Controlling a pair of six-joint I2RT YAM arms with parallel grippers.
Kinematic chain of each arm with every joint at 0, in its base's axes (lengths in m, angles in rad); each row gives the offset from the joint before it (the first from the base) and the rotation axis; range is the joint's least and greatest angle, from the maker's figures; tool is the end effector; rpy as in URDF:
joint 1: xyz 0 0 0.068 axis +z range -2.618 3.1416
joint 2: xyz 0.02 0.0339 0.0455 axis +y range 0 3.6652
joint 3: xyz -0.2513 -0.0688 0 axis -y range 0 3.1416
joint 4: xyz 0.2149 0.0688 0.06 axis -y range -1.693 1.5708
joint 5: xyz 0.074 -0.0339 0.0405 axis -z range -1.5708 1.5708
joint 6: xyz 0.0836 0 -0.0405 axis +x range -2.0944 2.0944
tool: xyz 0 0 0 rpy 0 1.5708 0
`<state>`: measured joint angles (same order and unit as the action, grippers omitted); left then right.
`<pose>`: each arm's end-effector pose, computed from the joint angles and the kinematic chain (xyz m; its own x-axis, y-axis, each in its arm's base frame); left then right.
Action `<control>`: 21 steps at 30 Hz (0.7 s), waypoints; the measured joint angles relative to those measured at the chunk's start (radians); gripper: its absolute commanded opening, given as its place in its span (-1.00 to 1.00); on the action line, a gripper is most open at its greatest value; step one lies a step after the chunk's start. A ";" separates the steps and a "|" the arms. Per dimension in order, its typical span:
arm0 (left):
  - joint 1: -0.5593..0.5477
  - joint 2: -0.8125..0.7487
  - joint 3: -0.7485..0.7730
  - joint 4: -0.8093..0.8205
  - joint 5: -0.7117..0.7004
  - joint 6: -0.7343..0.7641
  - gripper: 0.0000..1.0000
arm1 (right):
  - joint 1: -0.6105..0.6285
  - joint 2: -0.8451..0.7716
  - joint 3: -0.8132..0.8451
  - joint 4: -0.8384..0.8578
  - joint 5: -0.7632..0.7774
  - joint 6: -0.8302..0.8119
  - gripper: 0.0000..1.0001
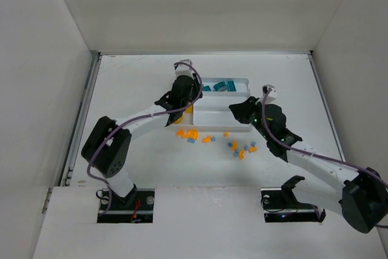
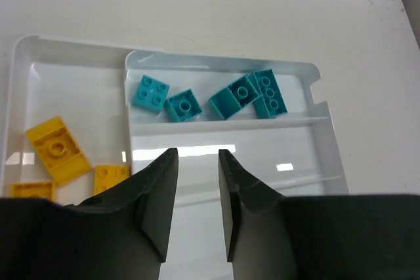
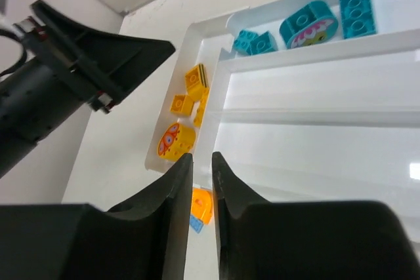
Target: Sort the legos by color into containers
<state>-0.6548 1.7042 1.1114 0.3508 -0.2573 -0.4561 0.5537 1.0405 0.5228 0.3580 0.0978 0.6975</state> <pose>0.3425 -0.2362 0.2552 -0.3437 -0.2731 -0.8985 0.2691 0.8880 -0.3729 0.2293 0.1322 0.2511 -0.3871 0.5122 -0.7667 -0.2514 0.7414 0.6222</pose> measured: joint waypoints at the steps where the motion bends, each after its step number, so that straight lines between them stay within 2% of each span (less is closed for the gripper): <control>1: -0.001 -0.043 -0.049 0.011 -0.002 -0.008 -0.56 | 0.014 0.013 0.004 -0.005 0.000 -0.006 -0.57; 6: -0.012 -0.227 -0.299 0.019 -0.013 -0.056 -0.59 | 0.129 0.113 0.063 -0.048 0.001 -0.058 -0.53; 10: -0.032 -0.371 -0.472 -0.037 -0.043 -0.087 -0.59 | 0.232 0.168 0.097 -0.091 0.031 -0.099 -0.48; 14: -0.084 -0.476 -0.549 -0.094 -0.080 -0.103 -0.59 | 0.293 0.186 0.098 -0.141 0.080 -0.121 -0.53; 18: -0.144 -0.495 -0.578 -0.105 -0.098 -0.109 -0.58 | 0.326 0.227 0.098 -0.182 0.140 -0.126 -0.53; 19: -0.157 -0.494 -0.584 -0.111 -0.100 -0.111 -0.58 | 0.337 0.241 0.098 -0.193 0.158 -0.126 -0.49; 21: -0.181 -0.494 -0.596 -0.116 -0.105 -0.111 -0.55 | 0.367 0.265 0.097 -0.213 0.195 -0.123 -0.30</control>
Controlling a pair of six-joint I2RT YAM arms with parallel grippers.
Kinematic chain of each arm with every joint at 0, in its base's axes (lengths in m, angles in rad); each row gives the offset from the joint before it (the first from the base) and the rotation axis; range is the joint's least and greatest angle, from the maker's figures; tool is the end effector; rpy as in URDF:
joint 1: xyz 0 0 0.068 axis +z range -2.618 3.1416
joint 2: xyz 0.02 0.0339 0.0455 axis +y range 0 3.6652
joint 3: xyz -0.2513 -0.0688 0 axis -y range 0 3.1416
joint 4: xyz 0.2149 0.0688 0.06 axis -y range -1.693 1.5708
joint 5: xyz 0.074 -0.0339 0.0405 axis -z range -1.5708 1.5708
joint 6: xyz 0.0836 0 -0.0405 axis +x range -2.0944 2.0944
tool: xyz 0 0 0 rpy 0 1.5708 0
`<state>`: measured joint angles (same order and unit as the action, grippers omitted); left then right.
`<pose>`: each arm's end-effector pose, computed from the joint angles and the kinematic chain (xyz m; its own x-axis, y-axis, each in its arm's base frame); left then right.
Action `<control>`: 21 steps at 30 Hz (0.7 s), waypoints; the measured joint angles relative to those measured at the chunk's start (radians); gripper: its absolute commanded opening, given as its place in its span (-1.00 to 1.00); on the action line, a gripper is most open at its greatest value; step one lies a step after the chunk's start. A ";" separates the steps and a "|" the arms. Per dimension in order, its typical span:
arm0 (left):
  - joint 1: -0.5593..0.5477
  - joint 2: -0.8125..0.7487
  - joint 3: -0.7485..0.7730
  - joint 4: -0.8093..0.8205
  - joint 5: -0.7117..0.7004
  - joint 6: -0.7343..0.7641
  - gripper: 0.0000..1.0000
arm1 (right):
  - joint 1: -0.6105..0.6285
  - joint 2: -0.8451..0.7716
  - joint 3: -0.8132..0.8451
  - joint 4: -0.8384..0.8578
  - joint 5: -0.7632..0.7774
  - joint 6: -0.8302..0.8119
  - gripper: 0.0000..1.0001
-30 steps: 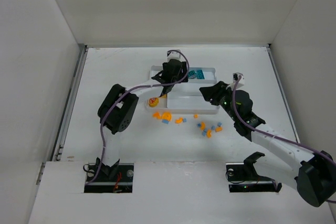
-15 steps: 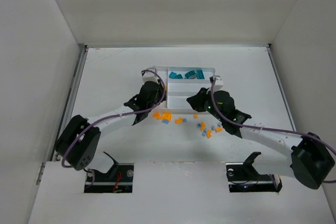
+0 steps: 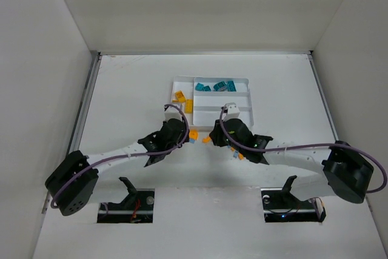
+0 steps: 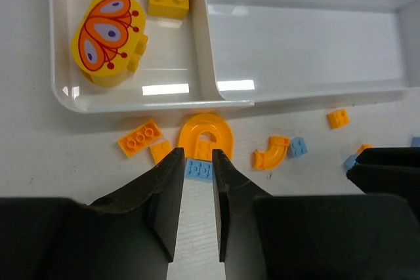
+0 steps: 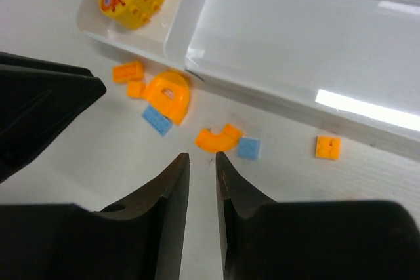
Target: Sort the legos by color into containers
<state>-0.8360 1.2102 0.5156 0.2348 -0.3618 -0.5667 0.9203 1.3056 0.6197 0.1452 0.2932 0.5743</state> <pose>0.2038 -0.1814 0.1896 -0.5094 -0.1852 -0.8404 0.2463 0.9043 -0.3486 0.1951 0.2165 0.1870 -0.5941 0.0782 -0.8006 -0.3443 0.8748 0.3409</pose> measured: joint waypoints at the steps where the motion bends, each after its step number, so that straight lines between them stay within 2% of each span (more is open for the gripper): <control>1: -0.010 0.002 -0.004 -0.001 -0.003 0.000 -0.52 | 0.016 0.011 0.000 -0.009 0.019 0.001 -0.21; 5: -0.040 0.011 -0.026 0.002 -0.010 -0.001 -0.46 | 0.052 0.052 0.000 -0.021 0.069 0.003 -0.09; 21: -0.099 0.087 -0.050 0.031 -0.014 -0.006 -0.40 | 0.060 0.215 0.031 -0.070 0.156 0.010 -0.19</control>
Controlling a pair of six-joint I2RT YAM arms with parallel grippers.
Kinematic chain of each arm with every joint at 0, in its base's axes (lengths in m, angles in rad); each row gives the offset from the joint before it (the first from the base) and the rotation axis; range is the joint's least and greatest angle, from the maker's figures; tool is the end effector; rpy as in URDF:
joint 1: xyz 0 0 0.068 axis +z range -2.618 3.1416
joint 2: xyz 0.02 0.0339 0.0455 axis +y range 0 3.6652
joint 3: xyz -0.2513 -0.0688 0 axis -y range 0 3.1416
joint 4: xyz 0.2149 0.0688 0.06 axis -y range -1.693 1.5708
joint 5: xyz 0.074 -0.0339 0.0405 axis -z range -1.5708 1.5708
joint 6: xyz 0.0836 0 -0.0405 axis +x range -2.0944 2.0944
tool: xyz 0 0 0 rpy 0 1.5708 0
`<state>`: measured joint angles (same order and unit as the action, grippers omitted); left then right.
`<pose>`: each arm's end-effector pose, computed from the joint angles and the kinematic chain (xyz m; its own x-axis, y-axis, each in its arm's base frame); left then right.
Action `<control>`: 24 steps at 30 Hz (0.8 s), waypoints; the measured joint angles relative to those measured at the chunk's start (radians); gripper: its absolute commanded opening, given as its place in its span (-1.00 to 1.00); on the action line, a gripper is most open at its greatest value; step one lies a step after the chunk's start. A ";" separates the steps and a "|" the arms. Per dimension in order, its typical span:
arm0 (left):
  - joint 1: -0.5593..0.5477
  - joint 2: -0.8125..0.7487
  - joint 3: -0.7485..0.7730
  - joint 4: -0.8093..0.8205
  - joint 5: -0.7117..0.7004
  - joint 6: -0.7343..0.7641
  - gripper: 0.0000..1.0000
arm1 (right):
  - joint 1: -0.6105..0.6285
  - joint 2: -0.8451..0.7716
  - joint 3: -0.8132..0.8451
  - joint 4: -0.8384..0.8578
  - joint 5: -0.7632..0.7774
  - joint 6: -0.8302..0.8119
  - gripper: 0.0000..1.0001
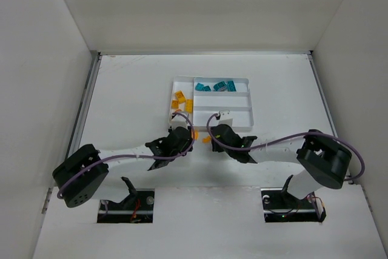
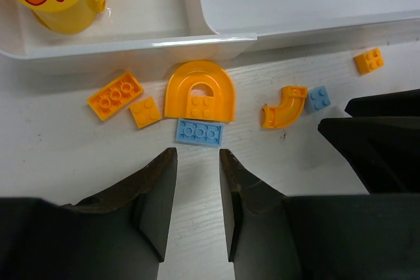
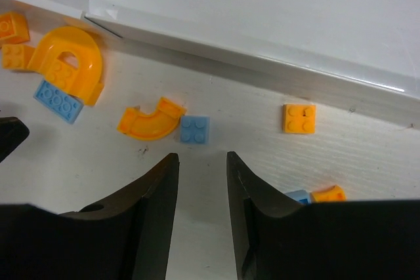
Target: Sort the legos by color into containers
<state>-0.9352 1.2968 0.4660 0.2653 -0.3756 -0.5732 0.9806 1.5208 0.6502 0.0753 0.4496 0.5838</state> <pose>0.1846 -0.1986 0.1559 -0.5735 -0.0724 -0.8160 0.3020 0.9073 -0.2927 0.1951 0.2260 0.1322 -0.6507 -0.0794 -0.7552 -0.2640 0.9561 0.1269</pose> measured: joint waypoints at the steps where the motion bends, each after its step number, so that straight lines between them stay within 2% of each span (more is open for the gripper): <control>1: -0.001 0.002 0.000 0.003 0.000 0.000 -0.40 | 0.002 0.006 0.005 -0.001 0.001 0.000 -0.19; 6: -0.002 0.014 0.000 0.008 0.000 -0.001 -0.39 | 0.004 0.045 0.038 0.000 0.005 0.000 -0.20; 13: -0.002 0.044 0.000 0.016 0.000 -0.001 -0.24 | 0.004 0.079 0.056 0.002 0.019 -0.001 -0.29; 19: -0.002 0.074 0.000 0.033 0.000 -0.001 -0.19 | 0.004 0.089 0.063 0.003 0.040 -0.003 -0.51; 24: -0.006 0.108 0.002 0.063 -0.011 0.007 -0.18 | 0.004 0.075 0.063 -0.002 0.050 -0.003 -0.54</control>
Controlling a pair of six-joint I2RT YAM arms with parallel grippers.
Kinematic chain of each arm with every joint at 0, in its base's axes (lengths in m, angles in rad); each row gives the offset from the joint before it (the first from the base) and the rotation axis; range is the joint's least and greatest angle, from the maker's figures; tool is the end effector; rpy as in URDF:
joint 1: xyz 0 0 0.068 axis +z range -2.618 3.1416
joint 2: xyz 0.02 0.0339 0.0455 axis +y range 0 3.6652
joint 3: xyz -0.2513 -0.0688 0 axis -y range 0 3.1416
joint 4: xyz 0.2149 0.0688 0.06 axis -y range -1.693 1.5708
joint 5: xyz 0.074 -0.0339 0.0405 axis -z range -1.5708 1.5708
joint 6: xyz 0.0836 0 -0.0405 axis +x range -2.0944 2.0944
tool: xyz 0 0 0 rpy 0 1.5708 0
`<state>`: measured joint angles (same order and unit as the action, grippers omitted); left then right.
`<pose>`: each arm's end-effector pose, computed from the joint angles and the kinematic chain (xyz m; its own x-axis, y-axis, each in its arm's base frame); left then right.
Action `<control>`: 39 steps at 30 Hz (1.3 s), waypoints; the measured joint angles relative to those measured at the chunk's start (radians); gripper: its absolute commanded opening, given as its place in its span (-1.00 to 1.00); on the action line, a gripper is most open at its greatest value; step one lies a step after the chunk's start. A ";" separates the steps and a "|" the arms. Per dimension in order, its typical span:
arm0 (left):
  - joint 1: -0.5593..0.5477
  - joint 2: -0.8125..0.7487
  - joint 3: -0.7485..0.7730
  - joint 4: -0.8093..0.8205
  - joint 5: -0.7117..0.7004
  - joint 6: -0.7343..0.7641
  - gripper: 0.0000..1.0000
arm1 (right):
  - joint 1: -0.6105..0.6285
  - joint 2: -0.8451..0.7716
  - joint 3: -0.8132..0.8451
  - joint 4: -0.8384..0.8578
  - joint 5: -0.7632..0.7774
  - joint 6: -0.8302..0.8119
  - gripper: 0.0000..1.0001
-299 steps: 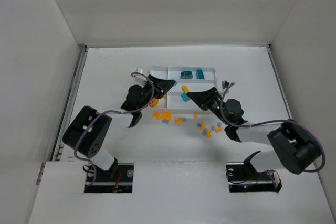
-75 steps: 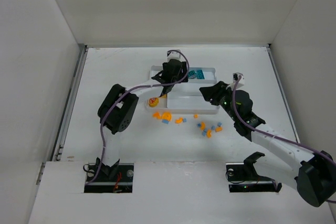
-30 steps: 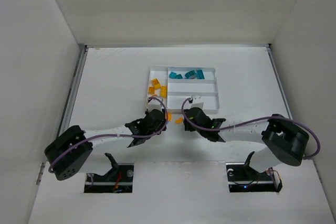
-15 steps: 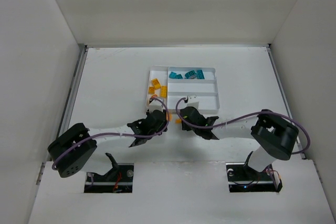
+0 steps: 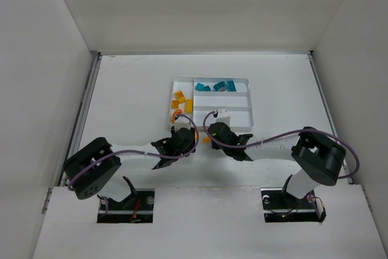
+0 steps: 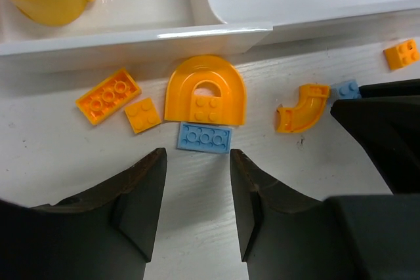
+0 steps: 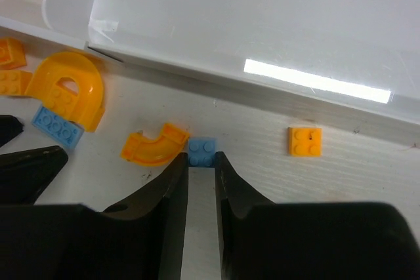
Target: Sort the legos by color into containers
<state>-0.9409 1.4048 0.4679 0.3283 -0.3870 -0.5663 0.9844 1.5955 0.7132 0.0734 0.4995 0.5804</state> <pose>0.1895 -0.2063 0.1372 -0.5878 -0.0370 -0.8081 0.2969 0.9194 -0.2581 0.2054 0.2367 0.1303 -0.6354 -0.0866 -0.7673 -0.2389 0.9670 0.0887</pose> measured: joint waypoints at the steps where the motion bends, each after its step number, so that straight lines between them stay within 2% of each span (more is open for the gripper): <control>1: -0.002 0.005 0.001 0.006 -0.003 0.001 -0.18 | 0.000 -0.013 -0.002 -0.001 0.001 0.000 -0.54; 7: -0.007 0.032 0.013 0.034 -0.013 0.013 -0.14 | 0.001 -0.132 -0.003 -0.006 0.002 -0.002 -0.54; 11: -0.014 0.052 0.026 0.043 -0.019 0.022 -0.14 | -0.009 -0.145 0.013 -0.009 -0.004 -0.019 -0.53; 26: -0.028 0.098 0.044 0.081 -0.060 0.047 -0.15 | -0.226 0.107 0.313 0.016 -0.097 -0.087 -0.49; 35: -0.028 0.103 0.045 0.089 -0.066 0.057 -0.15 | -0.296 0.227 0.391 0.016 -0.128 -0.087 -0.48; 37: -0.028 0.103 0.045 0.089 -0.066 0.058 -0.15 | -0.303 0.235 0.406 0.016 -0.130 -0.087 -0.45; 39: -0.028 0.103 0.045 0.089 -0.066 0.060 -0.15 | -0.304 0.244 0.420 0.017 -0.132 -0.087 -0.34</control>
<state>-0.9691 1.5082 0.5125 0.4171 -0.4534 -0.5064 0.6800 1.8397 1.1336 0.0902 0.3679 0.4934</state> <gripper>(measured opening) 0.425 0.286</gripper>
